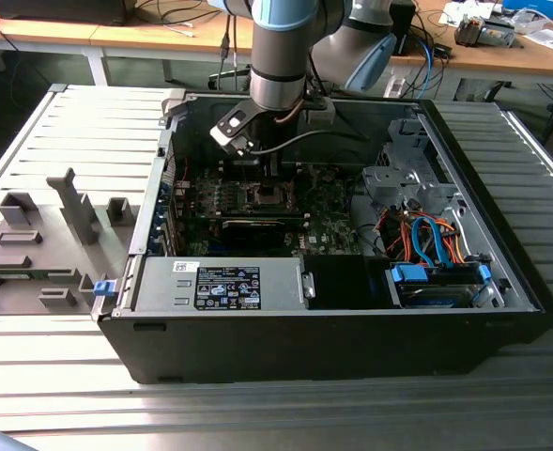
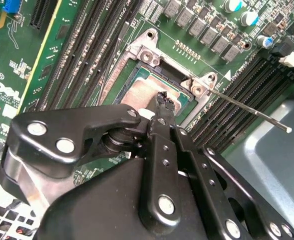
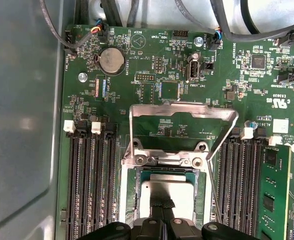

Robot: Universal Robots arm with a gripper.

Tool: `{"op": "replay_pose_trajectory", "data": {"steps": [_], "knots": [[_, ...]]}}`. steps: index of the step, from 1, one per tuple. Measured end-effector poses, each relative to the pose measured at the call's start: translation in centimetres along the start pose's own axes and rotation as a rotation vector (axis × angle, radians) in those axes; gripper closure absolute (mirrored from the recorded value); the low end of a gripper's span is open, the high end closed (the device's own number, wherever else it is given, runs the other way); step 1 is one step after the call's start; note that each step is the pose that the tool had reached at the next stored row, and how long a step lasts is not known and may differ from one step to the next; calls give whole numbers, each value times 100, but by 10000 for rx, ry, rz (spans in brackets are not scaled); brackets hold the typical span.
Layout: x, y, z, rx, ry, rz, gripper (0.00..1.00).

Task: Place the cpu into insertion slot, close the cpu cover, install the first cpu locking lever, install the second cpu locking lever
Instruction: 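Place the cpu into insertion slot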

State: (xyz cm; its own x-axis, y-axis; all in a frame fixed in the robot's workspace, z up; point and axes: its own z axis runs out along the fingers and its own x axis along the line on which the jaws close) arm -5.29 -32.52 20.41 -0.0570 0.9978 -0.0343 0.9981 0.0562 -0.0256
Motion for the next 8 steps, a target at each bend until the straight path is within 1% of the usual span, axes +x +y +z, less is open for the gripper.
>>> {"op": "replay_pose_trajectory", "data": {"steps": [1,2,3,4,5,7,8], "knots": [[-1,0,-70,-6,8,-1,89],[-4,-3,-122,2,-3,-1,89],[-5,-3,-156,-2,3,-1,89],[-11,-8,-316,0,0,0,89],[-14,-10,-408,1,-1,-1,89],[-19,-14,-561,2,-1,-1,89],[-20,-15,-590,1,-1,-1,89]]}}
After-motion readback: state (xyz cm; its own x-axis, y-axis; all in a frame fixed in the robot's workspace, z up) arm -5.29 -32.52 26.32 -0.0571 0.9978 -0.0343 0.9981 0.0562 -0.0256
